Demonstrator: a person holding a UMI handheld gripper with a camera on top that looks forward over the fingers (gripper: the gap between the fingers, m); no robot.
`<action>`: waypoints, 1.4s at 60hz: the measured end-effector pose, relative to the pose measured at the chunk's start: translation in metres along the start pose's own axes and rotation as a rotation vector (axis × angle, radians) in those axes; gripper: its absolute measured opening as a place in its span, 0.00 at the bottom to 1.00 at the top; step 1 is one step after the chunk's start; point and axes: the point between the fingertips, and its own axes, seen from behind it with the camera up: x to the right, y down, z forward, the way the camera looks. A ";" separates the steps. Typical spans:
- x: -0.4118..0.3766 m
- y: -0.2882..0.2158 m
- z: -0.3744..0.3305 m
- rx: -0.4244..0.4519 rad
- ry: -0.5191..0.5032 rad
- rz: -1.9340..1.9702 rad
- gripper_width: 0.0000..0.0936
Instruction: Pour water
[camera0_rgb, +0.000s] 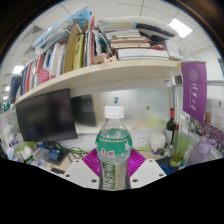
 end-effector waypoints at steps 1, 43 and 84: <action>0.004 0.006 0.001 -0.002 0.003 -0.026 0.32; 0.060 0.139 0.030 0.050 -0.002 -0.140 0.40; -0.047 0.129 -0.157 -0.153 0.154 0.057 0.92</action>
